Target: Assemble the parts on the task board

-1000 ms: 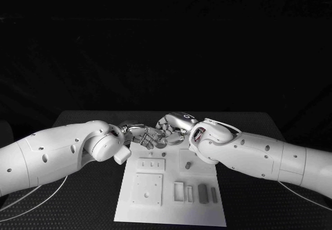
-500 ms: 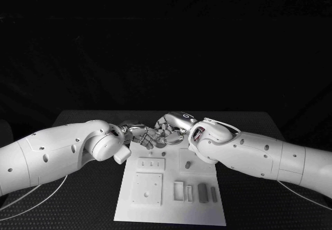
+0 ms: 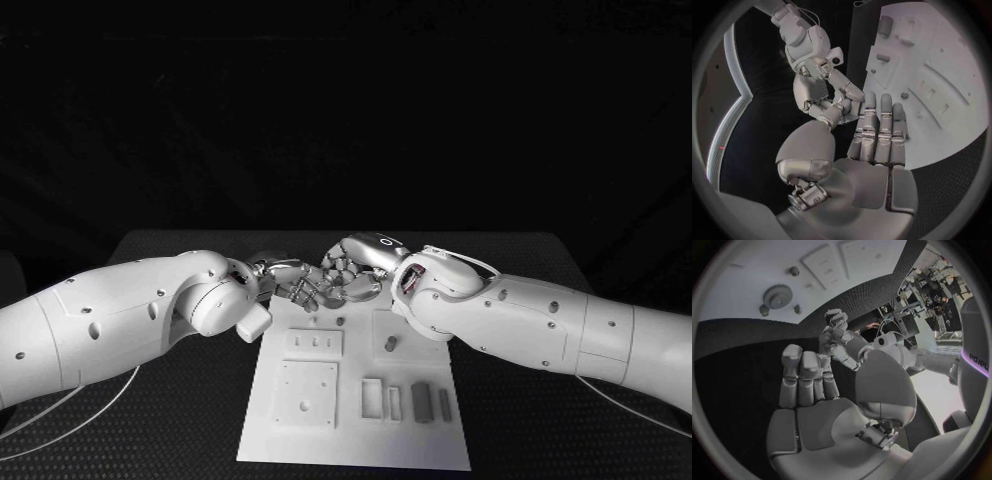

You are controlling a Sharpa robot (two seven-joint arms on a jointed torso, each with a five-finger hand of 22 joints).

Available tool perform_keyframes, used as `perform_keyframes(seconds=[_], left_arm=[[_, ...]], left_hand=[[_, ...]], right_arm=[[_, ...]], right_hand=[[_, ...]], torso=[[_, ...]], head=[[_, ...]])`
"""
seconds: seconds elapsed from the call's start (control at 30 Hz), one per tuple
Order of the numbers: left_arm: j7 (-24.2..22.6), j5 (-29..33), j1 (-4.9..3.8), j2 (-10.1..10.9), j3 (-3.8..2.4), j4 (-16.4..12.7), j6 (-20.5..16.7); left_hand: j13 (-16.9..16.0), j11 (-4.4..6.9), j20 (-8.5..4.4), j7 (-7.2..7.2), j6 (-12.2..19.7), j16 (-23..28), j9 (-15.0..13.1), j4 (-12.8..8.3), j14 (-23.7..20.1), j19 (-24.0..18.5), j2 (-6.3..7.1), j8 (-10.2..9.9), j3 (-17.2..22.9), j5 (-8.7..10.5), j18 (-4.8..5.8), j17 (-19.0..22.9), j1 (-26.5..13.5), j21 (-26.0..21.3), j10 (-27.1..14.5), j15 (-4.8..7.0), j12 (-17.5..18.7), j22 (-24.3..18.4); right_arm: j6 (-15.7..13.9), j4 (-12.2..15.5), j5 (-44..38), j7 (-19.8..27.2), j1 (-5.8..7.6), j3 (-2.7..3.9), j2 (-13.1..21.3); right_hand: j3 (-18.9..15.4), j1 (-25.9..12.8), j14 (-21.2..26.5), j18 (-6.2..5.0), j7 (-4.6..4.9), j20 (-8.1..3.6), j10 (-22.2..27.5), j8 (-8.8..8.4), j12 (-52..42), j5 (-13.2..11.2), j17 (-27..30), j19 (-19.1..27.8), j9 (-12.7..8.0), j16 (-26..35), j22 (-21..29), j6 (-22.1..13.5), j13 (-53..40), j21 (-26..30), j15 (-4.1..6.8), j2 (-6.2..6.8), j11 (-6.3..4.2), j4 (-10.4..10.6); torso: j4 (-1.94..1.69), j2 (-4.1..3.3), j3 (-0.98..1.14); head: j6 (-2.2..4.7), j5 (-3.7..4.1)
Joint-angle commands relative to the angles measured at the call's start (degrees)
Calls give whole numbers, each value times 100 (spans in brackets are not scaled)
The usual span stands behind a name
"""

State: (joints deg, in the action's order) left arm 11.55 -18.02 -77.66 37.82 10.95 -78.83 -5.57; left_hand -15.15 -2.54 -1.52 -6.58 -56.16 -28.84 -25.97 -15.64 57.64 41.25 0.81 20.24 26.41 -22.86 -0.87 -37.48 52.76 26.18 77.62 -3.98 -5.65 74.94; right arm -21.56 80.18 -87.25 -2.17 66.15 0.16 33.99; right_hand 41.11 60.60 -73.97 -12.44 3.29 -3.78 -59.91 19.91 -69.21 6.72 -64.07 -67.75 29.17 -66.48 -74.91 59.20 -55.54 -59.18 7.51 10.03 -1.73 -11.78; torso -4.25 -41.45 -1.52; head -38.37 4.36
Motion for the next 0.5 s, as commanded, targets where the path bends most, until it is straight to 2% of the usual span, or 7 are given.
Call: perform_keyframes(seconds=[0.03, 0.27, 0.5], left_arm=[[-71, -14, -8, -21, -9, -14, 128], [-49, -19, -8, -25, -9, 16, 129], [-37, -51, -4, -31, -9, 52, 155]], left_hand=[[-28, 16, -39, 6, -77, -33, -23, 49, 15, -10, -15, -4, -9, -140, 26, -8, -68, 31, 75, 16, 18, 114], [-137, 118, -38, 115, -319, -37, -95, 72, 11, -23, -249, 95, 121, -177, 29, -6, -28, 37, 312, 14, -97, 112], [-212, 154, -37, 149, -403, -42, -137, 60, 15, -21, -324, 119, 192, -114, 32, -6, -20, 44, 398, 14, -141, 112]], right_arm=[[117, -25, -58, 28, -5, -4, -16], [132, -42, -57, 38, -6, -4, -19], [143, -50, -47, 52, -6, -4, -18]], right_hand=[[28, 29, -10, -256, 125, -16, -50, 18, 25, 20, -5, -37, 17, -8, -37, 184, 8, -2, 31, -13, -3, 1], [29, 29, -10, -256, 126, -16, -49, 16, 26, 22, -5, -37, 18, -7, -37, 182, 8, -1, 30, -12, -2, 0], [20, 23, -5, -256, 132, -18, -40, 3, 35, 29, -3, -33, 21, 1, -35, 161, 10, 6, 27, 13, 3, -6]], torso=[[-3, 1, -2], [-1, 1, -4], [-2, -2, -2]], head=[[-7, 7], [-12, 13], [-18, 21]])
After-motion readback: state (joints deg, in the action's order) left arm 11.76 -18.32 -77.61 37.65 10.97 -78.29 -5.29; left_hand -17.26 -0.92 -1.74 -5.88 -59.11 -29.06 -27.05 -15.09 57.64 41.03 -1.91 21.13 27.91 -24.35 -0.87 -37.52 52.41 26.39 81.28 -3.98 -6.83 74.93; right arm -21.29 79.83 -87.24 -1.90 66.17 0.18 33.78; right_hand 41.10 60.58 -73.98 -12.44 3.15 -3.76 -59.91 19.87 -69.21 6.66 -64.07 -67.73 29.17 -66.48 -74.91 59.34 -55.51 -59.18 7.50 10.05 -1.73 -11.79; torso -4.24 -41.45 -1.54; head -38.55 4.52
